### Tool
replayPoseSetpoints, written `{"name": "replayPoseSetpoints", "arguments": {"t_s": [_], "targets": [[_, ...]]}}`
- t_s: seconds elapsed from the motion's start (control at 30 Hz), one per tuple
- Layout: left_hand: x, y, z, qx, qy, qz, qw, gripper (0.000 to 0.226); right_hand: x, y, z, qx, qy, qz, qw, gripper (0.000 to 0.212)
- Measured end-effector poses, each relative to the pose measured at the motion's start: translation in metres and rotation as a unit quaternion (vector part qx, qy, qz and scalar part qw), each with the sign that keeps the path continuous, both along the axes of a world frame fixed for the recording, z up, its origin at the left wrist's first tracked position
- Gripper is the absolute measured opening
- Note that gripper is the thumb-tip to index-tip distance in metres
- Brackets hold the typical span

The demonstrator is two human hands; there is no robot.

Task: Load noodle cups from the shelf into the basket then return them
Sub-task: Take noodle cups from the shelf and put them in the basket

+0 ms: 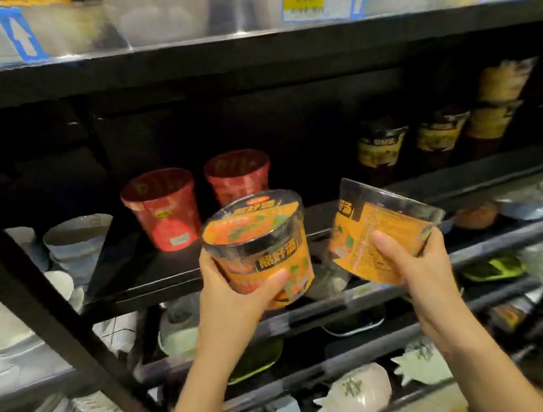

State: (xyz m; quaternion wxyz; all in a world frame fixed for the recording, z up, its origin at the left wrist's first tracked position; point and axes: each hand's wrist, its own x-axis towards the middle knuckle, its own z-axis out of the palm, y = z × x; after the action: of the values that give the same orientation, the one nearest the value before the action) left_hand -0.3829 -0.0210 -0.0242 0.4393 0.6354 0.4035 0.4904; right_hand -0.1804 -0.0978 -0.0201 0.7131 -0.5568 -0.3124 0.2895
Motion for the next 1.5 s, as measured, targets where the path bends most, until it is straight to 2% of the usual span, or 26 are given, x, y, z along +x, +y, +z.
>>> {"name": "replayPoseSetpoints", "arguments": {"t_s": [0.17, 0.27, 0.33, 0.4, 0.57, 0.6, 0.7, 0.87, 1.03, 1.3, 1.43, 1.5], "targets": [[0.029, -0.073, -0.059, -0.139, 0.037, -0.081, 0.986, 0.106, 0.011, -0.098, -0.054, -0.089, 0.047, -0.108, 0.989, 0.059], [0.052, -0.11, -0.088, -0.219, 0.052, -0.104, 0.969, 0.121, 0.019, -0.146, -0.079, -0.121, 0.079, -0.167, 0.975, 0.05], [0.074, -0.127, -0.103, -0.253, 0.063, -0.12, 0.958, 0.116, 0.03, -0.174, -0.091, -0.136, 0.094, -0.203, 0.965, 0.05], [0.104, -0.14, -0.109, -0.273, 0.069, -0.148, 0.948, 0.113, 0.045, -0.198, -0.099, -0.148, 0.107, -0.232, 0.955, 0.04], [0.205, -0.159, -0.112, -0.276, 0.057, -0.222, 0.933, 0.078, 0.109, -0.246, -0.11, -0.131, 0.131, -0.322, 0.928, 0.04], [0.228, -0.165, -0.112, -0.283, 0.054, -0.24, 0.927, 0.079, 0.124, -0.256, -0.113, -0.125, 0.137, -0.338, 0.923, 0.042], [0.292, -0.186, -0.114, -0.287, 0.055, -0.287, 0.912, 0.103, 0.173, -0.283, -0.121, -0.117, 0.154, -0.372, 0.908, 0.049], [0.386, -0.217, -0.124, -0.292, 0.098, -0.298, 0.904, 0.112, 0.253, -0.317, -0.13, -0.11, 0.174, -0.407, 0.89, 0.054], [0.457, -0.224, -0.141, -0.31, 0.15, -0.279, 0.897, 0.102, 0.325, -0.331, -0.148, -0.113, 0.206, -0.416, 0.878, 0.054], [0.589, -0.194, -0.182, -0.322, 0.201, -0.318, 0.869, 0.09, 0.446, -0.314, -0.193, -0.12, 0.249, -0.431, 0.859, 0.079], [0.686, -0.174, -0.203, -0.317, 0.246, -0.338, 0.851, 0.083, 0.524, -0.307, -0.215, -0.145, 0.263, -0.462, 0.835, 0.085], [0.737, -0.166, -0.212, -0.318, 0.272, -0.351, 0.838, 0.091, 0.564, -0.305, -0.227, -0.161, 0.274, -0.489, 0.813, 0.087]]}}
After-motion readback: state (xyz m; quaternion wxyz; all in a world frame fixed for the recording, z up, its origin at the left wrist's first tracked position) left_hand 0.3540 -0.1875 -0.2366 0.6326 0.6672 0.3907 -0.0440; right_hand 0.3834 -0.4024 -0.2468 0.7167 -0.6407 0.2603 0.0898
